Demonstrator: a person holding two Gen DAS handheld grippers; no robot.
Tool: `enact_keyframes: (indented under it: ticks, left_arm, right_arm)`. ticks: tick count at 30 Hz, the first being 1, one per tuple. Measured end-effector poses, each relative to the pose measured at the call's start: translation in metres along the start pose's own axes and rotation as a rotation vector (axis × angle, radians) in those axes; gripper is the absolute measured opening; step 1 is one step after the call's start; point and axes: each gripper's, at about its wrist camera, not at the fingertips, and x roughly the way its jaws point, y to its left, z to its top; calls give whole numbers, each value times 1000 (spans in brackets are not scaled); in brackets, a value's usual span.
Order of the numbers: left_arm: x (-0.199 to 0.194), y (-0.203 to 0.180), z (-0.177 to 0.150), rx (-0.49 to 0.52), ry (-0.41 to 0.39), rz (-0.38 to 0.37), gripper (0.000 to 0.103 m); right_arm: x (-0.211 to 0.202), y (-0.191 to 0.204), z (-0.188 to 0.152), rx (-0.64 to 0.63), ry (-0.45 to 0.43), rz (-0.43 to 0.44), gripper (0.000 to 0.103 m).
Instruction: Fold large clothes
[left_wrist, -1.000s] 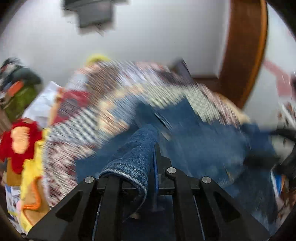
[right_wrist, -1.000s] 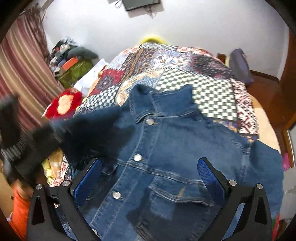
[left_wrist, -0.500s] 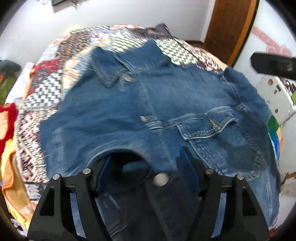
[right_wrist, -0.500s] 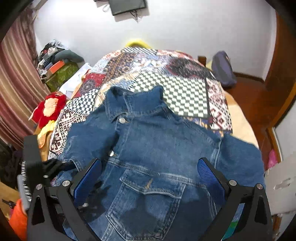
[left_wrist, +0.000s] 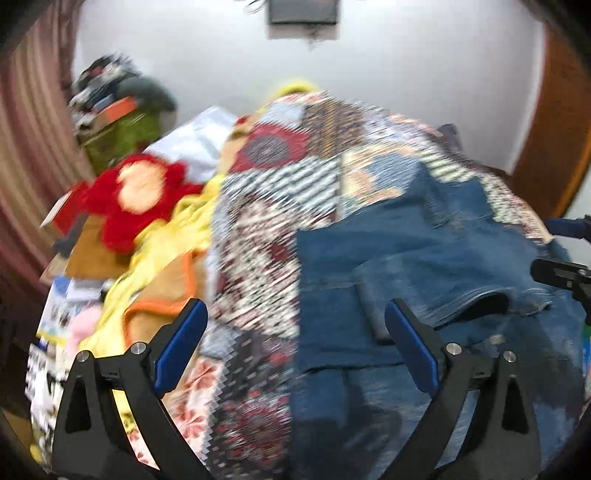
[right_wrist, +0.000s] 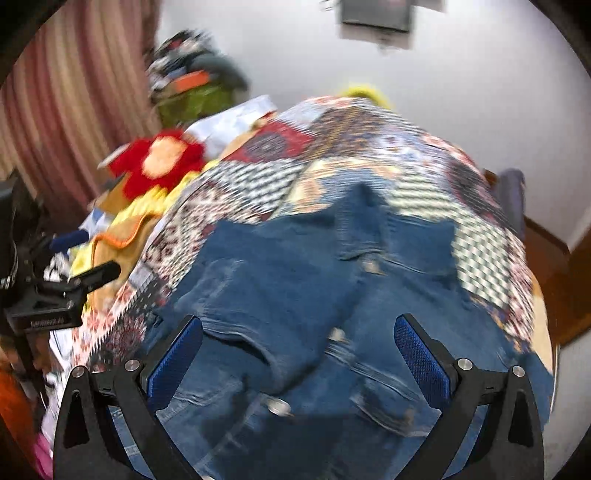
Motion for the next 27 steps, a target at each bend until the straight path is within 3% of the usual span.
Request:
enact_keyframes:
  ticks: [4,10,15,21,23,25,27]
  left_arm:
    - [25,25,-23,-64,82,1,97]
    - [49,35,-46,-69,147,-5,97]
    - [76,33,-54,-65,205,-29,97]
    - [101,23,-47,-92,236,-93,97]
    - [107,19,-45,-98,244,-105,97]
    - [117,14,-45,-102,261,-119,98]
    - [126,9,-47,-99,285,-119,98]
  right_arm:
    - [42,37,12,-98,93,10,103]
    - [104,73,7,-195,261,40,103]
    - [135,89,-4,-253,307,9,102]
    - [150,85,-2,-241,282,8,77]
    - [144,80,0,-214,243,34,59]
    - [138,77,4,-188,221,72,33]
    - [132,77,6,-181,195,73,21]
